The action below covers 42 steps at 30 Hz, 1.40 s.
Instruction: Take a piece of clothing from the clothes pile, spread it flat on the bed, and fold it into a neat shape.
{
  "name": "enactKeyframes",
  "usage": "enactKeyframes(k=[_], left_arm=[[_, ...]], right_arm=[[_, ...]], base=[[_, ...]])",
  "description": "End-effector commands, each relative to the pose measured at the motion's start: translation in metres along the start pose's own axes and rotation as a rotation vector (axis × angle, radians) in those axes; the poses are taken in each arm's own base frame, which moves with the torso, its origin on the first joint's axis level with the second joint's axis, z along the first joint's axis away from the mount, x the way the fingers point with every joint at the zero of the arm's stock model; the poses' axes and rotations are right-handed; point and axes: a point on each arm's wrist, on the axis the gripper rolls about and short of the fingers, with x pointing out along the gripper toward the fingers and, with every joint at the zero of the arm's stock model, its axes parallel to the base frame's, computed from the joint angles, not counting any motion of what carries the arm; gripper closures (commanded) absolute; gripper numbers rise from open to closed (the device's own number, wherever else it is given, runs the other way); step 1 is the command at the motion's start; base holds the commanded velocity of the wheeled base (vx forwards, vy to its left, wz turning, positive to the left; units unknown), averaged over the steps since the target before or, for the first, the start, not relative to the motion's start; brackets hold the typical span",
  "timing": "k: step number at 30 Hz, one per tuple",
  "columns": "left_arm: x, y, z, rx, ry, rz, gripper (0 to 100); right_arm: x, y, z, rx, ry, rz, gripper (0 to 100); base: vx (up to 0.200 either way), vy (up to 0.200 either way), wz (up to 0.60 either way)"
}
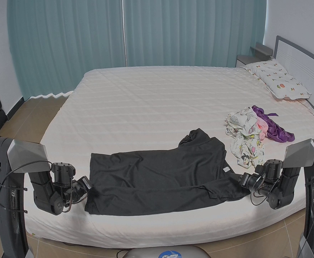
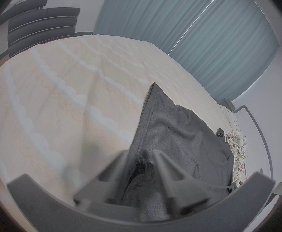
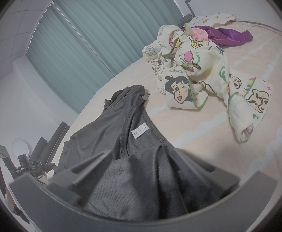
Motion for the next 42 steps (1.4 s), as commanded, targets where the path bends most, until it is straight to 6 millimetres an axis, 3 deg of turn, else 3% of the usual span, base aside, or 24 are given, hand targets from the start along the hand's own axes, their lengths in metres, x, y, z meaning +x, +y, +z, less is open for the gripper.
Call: enactKeyframes(k=[1, 6, 12, 33, 37, 42], left_arm=[[0.0, 0.001, -0.001, -0.003, 0.001, 0.001, 0], [-0.003, 0.001, 0.001, -0.008, -0.004, 0.0, 0], [-0.011, -0.003, 0.012, -0.043, -0.039, -0.014, 0], [-0.013, -0.003, 0.012, -0.059, -0.042, -0.017, 0], [-0.014, -0.01, 0.022, -0.061, -0.07, -0.04, 0], [-0.001, -0.022, 0.038, -0.061, -0.082, -0.04, 0]], right_arm=[[-0.002, -0.001, 0.001, 0.009, -0.007, -0.002, 0], [-0.017, 0.005, 0.018, 0.1, -0.059, -0.009, 0], [-0.033, 0.012, 0.024, 0.168, -0.089, -0.019, 0], [-0.03, 0.014, 0.018, 0.171, -0.068, -0.019, 0], [-0.03, 0.014, 0.017, 0.17, -0.062, -0.02, 0], [-0.029, 0.018, 0.015, 0.166, -0.052, -0.012, 0]], base=[[0.0, 0.0, 0.0], [0.0, 0.0, 0.0], [0.0, 0.0, 0.0], [0.029, 0.0, 0.0], [0.0, 0.0, 0.0], [0.0, 0.0, 0.0]])
